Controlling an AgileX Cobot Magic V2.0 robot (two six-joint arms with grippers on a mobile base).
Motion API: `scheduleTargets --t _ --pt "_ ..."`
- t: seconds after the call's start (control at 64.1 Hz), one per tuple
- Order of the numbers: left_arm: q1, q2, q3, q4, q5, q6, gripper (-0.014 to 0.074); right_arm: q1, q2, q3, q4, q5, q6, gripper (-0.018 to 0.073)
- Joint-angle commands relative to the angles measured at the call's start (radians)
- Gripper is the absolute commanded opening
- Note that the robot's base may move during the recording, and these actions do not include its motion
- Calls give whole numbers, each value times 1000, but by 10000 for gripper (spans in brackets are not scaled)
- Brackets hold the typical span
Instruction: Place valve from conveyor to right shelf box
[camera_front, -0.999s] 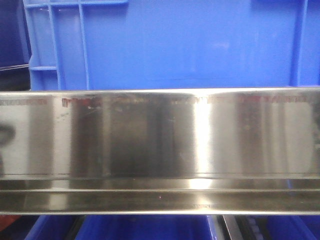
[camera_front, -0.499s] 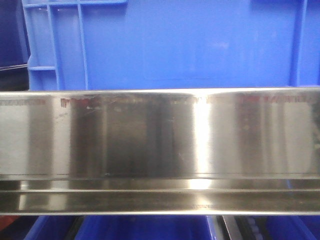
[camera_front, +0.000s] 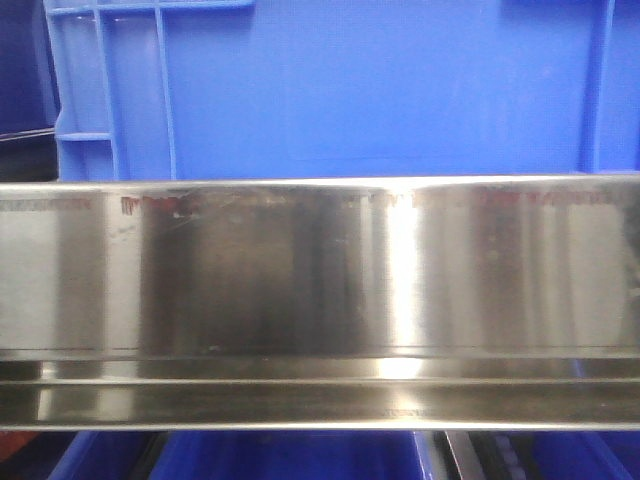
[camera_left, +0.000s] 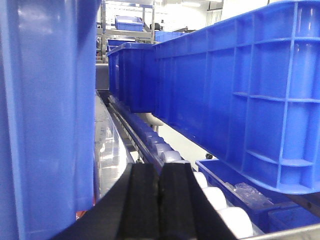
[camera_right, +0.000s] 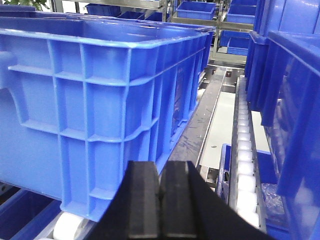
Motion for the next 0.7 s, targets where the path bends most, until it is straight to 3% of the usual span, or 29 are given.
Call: scheduleTargets --t 0.0,0.687 --pt "4 -6 -1 -6 -18 1 -111 -4 -5 2 -8 -26 0 -162" --pt "4 -6 -1 -6 -18 1 -111 -4 -5 2 -8 -26 0 -162"
